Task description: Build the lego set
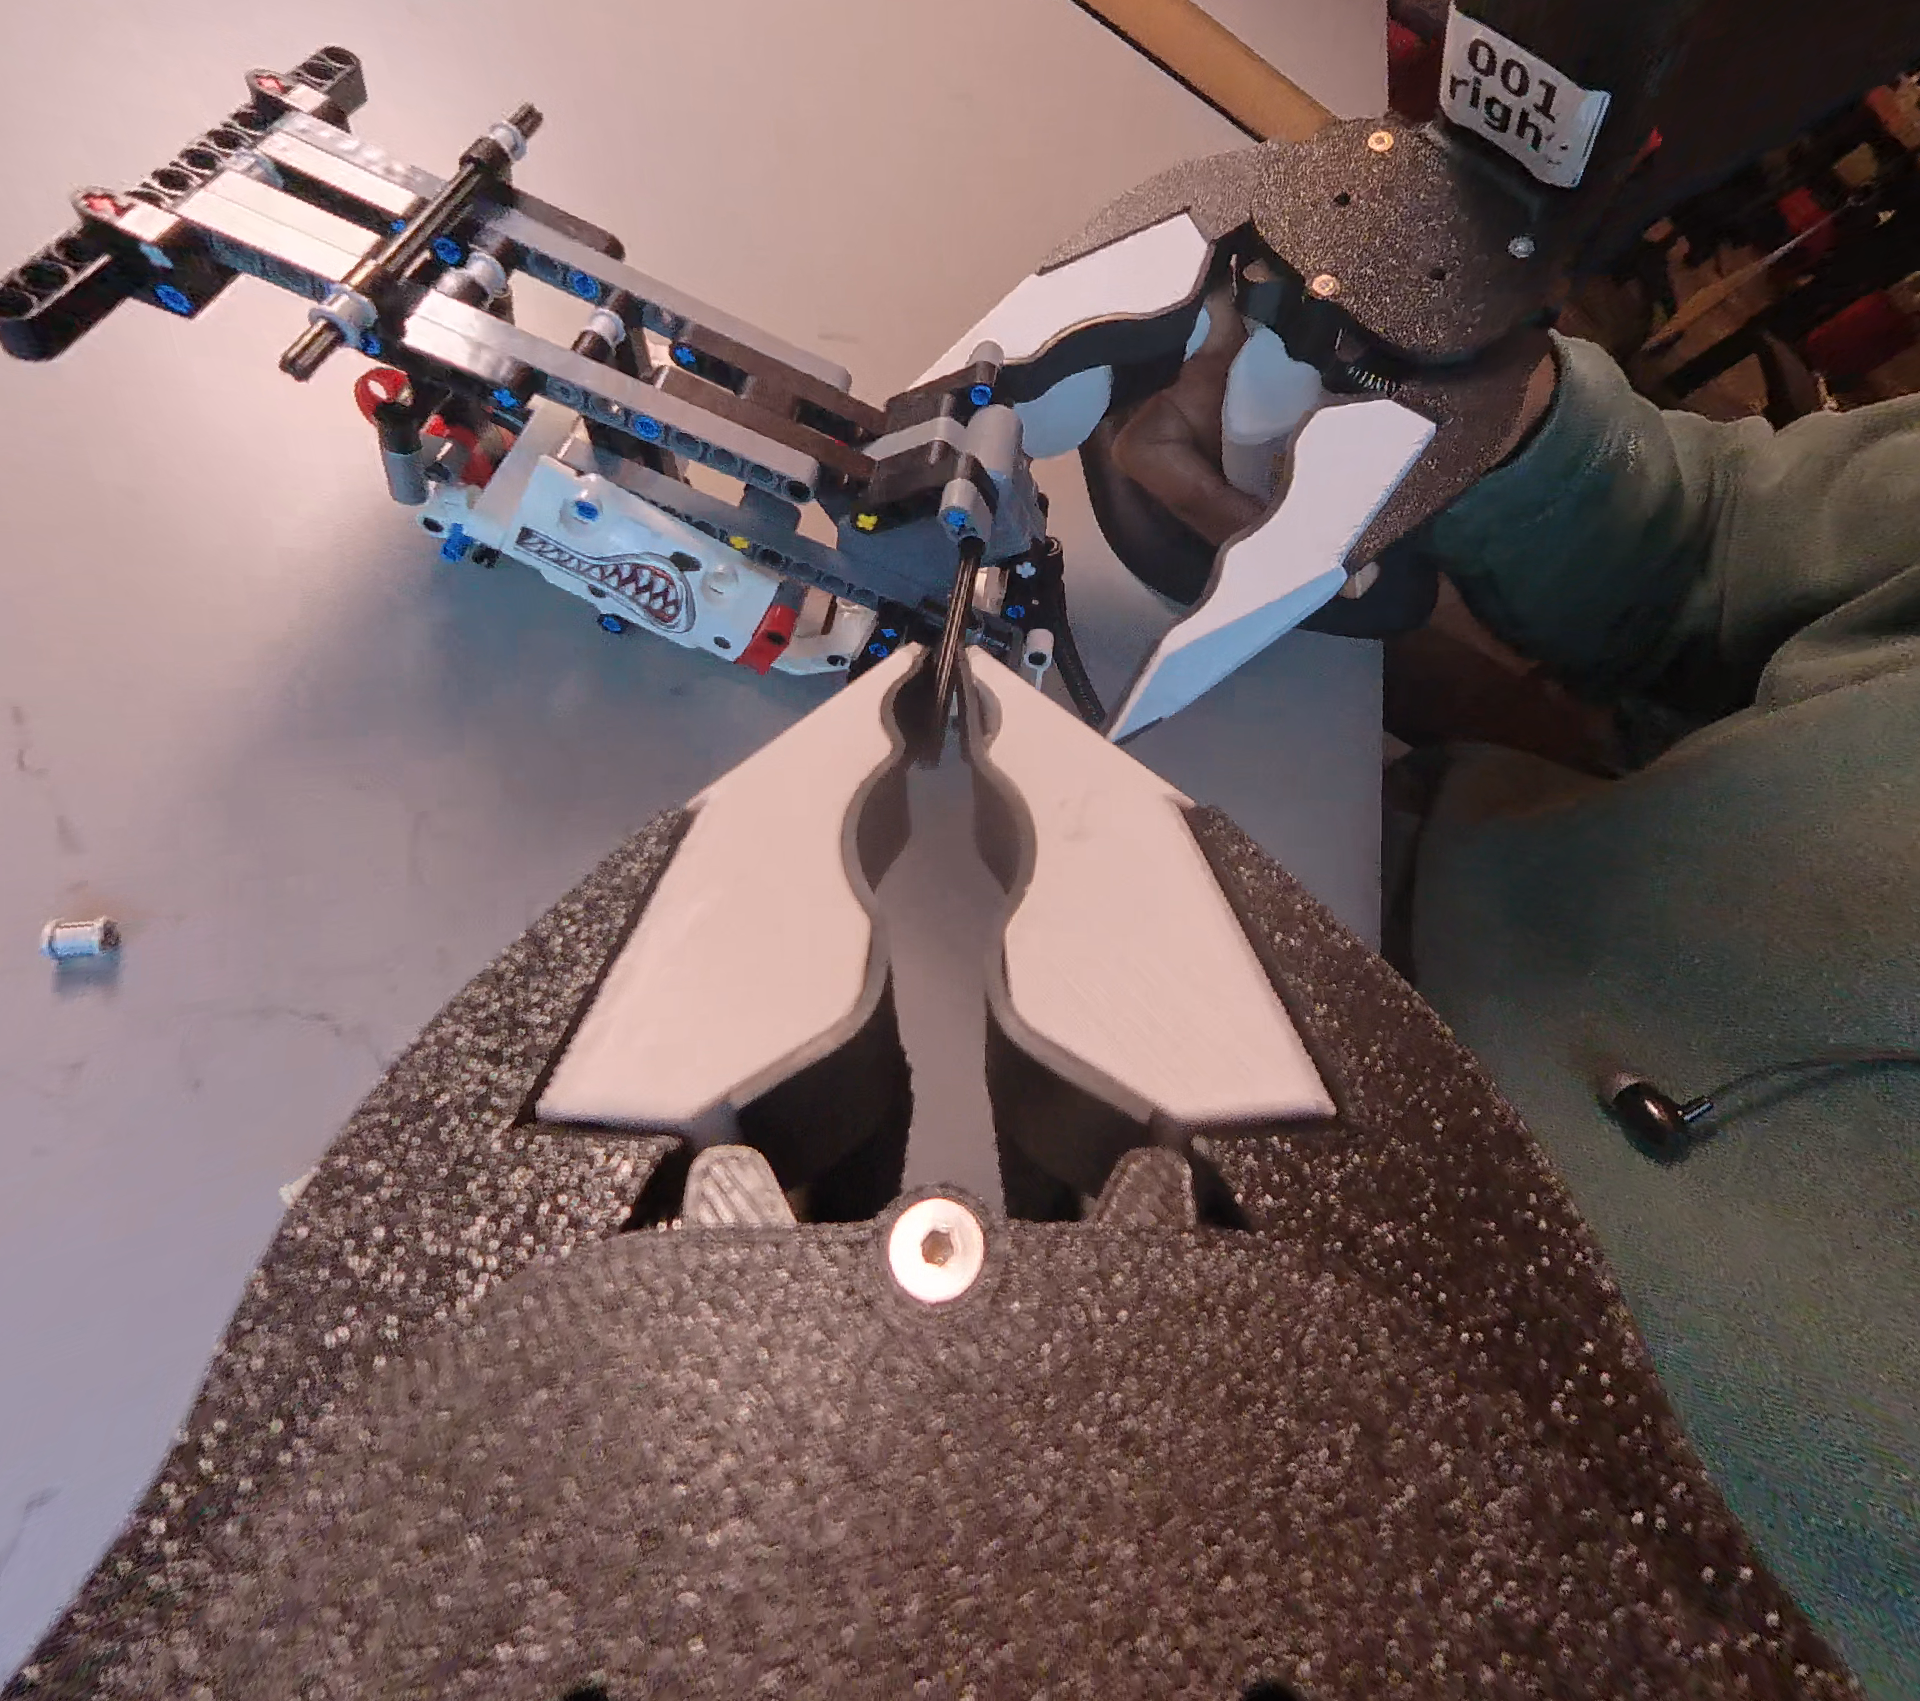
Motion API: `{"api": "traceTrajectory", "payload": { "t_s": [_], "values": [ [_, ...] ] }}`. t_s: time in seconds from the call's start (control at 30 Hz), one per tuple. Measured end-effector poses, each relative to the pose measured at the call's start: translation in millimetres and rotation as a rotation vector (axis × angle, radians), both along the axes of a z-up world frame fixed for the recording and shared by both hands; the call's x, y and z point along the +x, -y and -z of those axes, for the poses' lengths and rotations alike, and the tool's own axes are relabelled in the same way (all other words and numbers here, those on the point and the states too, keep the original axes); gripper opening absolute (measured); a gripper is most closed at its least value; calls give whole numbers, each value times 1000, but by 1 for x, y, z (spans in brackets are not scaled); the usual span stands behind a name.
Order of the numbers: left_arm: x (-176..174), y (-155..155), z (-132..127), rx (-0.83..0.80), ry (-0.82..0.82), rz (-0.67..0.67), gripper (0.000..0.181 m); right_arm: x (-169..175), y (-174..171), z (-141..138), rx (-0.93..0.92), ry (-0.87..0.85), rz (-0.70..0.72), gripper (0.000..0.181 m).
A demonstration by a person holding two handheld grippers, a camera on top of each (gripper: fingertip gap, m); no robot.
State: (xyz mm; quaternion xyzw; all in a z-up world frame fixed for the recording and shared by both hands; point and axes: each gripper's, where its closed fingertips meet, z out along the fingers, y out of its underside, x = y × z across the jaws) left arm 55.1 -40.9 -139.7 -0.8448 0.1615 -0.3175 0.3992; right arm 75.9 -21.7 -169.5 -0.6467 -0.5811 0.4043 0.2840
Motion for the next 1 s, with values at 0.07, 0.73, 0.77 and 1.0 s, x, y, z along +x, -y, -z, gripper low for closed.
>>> {"api": "traceTrajectory", "payload": {
  "t_s": [0.07, 0.73, 0.77, 1.0],
  "values": [
    [2, 0, 4, 8, -14, 4, 4, 1, 1, -2, -15, -11, -11, 94],
    [-3, 8, 8, 49, -143, 148, 3, 26, -29, -17, 254, -186, -487, 34],
    [-3, 7, 8, 40, -146, 159, 3, 24, -32, -18, 253, -194, -476, 23],
    [2, 1, 8, 20, -122, 212, 2, 24, -39, -18, 212, -241, -443, 17]
  ]
}}
